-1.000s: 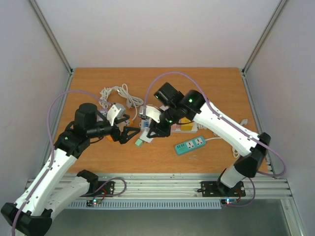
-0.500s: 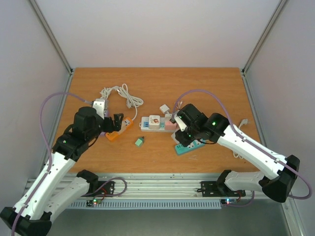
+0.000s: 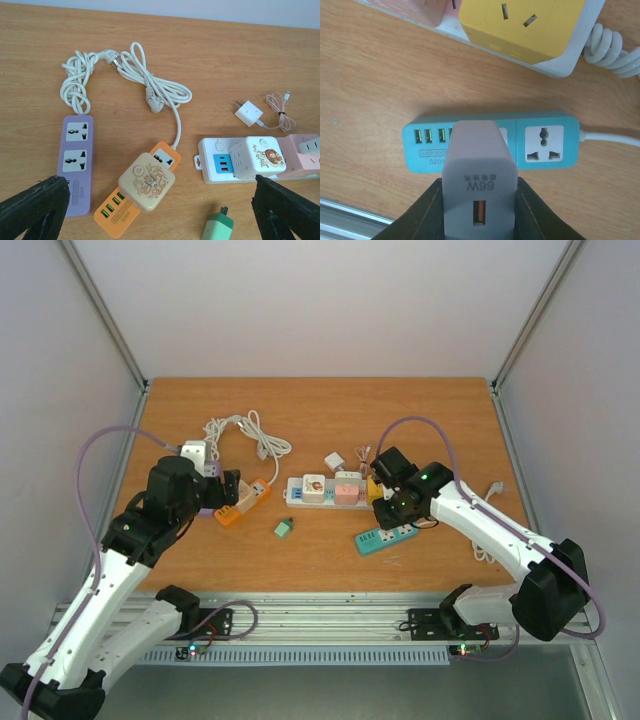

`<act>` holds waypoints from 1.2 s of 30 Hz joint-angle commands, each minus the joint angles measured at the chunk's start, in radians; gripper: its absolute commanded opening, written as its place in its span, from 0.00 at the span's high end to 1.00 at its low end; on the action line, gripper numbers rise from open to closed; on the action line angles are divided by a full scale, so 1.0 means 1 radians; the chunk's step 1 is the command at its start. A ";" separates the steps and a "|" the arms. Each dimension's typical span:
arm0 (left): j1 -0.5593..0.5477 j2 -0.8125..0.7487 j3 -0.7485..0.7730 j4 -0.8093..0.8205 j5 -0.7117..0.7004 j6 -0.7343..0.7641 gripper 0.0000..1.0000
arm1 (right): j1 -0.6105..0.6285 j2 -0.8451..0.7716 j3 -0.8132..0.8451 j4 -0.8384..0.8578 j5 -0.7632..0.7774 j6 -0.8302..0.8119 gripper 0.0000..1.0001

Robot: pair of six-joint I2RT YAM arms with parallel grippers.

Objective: Insert the plug

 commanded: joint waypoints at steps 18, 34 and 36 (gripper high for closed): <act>0.002 -0.028 -0.012 0.043 0.055 0.039 0.01 | -0.012 0.073 -0.075 0.059 0.071 0.052 0.96; 0.003 -0.020 -0.015 0.047 0.063 0.044 0.01 | -0.012 0.120 -0.116 0.101 -0.019 0.072 0.95; 0.003 -0.020 -0.015 0.047 0.064 0.045 0.01 | -0.011 0.124 -0.119 0.106 -0.031 0.076 0.95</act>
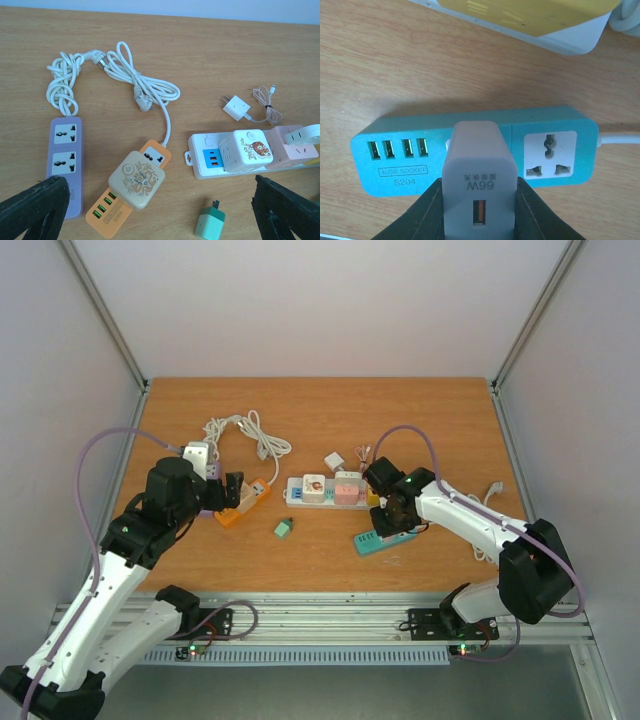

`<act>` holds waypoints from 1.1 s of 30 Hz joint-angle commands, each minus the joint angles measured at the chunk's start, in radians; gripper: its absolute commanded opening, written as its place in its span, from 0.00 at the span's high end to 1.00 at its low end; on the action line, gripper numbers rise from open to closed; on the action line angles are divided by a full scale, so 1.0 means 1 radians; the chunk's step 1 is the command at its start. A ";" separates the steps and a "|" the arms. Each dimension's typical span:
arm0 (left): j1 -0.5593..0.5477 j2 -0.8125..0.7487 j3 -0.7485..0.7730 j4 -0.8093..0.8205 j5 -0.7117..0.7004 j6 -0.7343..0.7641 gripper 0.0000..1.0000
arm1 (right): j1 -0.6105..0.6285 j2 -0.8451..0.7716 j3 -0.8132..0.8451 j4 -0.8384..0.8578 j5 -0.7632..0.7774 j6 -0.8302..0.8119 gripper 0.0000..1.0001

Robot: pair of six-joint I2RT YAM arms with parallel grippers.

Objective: Insert the plug

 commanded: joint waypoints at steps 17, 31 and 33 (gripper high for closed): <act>0.003 -0.011 -0.013 0.045 0.003 0.013 0.01 | 0.229 0.196 0.187 -0.072 0.174 0.301 0.90; 0.003 -0.009 -0.015 0.047 -0.002 0.016 0.01 | 0.239 0.176 0.078 0.047 0.121 0.359 0.88; 0.002 -0.006 -0.015 0.048 0.002 0.015 0.01 | 0.239 0.201 0.064 0.058 0.093 0.358 0.88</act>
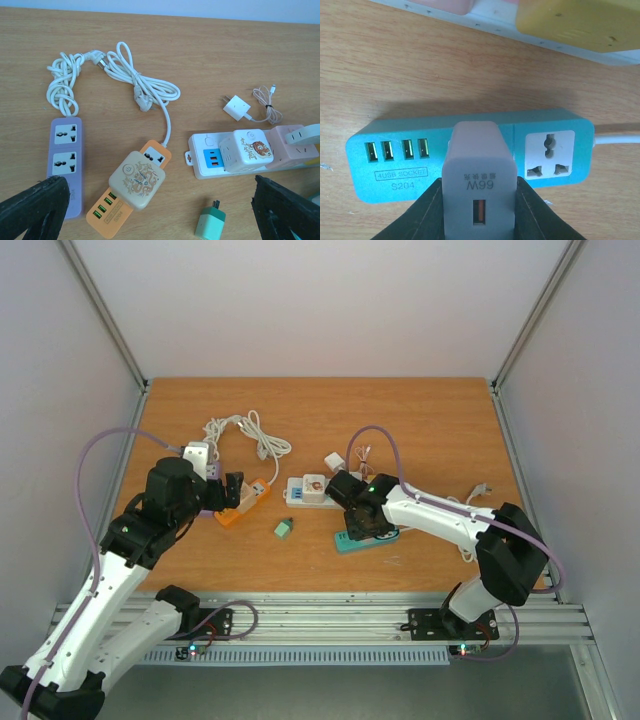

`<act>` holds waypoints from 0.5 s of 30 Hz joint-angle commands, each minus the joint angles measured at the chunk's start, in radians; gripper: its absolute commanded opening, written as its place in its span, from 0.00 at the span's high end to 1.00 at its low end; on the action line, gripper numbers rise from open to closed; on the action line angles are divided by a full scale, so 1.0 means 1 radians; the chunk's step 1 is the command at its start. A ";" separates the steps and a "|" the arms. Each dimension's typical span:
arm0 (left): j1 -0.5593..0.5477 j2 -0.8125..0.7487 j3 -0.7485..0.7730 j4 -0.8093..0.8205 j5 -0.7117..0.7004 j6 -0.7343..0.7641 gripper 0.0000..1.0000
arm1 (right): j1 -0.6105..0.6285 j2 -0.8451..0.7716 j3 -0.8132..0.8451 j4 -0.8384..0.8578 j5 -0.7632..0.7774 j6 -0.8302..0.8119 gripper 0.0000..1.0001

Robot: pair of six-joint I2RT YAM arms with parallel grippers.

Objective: Insert the plug

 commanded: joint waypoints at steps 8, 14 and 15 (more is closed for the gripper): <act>0.003 -0.005 -0.016 0.049 0.004 0.014 0.01 | -0.028 0.102 -0.090 0.089 -0.150 0.041 0.80; 0.003 0.003 -0.016 0.049 0.022 0.017 0.00 | -0.066 0.060 -0.092 0.095 -0.158 0.005 0.68; 0.001 0.007 -0.015 0.049 0.028 0.017 0.01 | -0.066 0.054 -0.082 0.086 -0.147 0.003 0.67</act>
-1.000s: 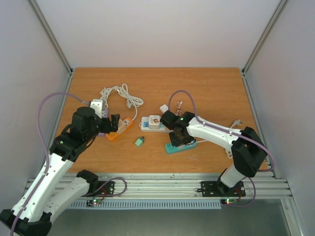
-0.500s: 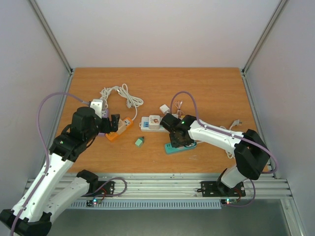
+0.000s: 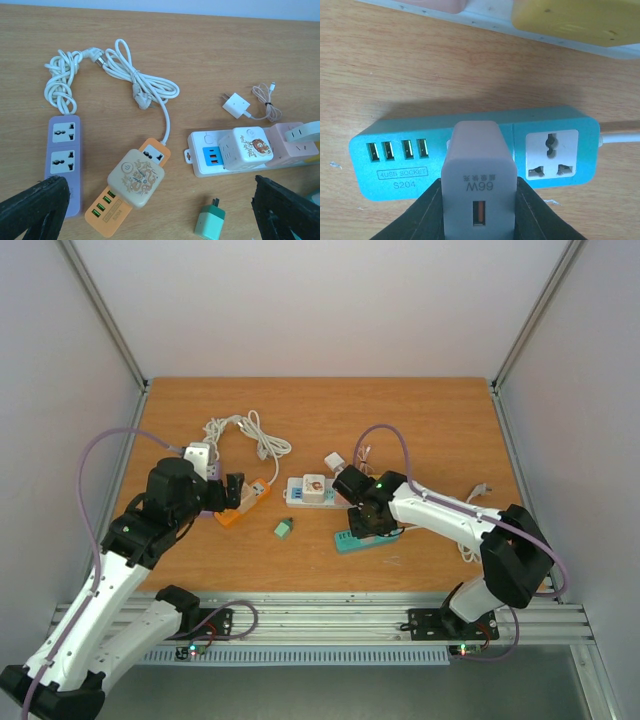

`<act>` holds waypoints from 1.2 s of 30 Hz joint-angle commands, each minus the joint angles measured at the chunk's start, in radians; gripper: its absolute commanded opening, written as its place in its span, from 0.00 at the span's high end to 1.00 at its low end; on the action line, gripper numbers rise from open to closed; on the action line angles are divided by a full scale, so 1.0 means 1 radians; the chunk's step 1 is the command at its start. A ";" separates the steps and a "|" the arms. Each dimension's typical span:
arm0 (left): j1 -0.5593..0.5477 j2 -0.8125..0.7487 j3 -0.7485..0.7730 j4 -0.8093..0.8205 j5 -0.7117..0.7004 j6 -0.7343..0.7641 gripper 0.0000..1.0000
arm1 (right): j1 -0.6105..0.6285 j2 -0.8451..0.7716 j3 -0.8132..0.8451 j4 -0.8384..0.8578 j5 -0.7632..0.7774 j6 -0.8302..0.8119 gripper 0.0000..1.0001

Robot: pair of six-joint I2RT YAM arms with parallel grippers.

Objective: Insert the plug

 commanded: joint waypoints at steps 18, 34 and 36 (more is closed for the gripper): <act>-0.001 0.148 0.080 -0.053 0.365 -0.094 0.02 | -0.015 -0.194 0.016 0.105 -0.031 -0.042 0.30; -0.211 0.483 0.015 -0.002 0.297 -0.169 0.13 | -0.015 -0.582 -0.186 0.143 0.091 0.158 0.44; -0.225 0.533 0.007 0.008 0.270 -0.170 0.16 | -0.015 -0.596 -0.200 0.153 0.076 0.154 0.44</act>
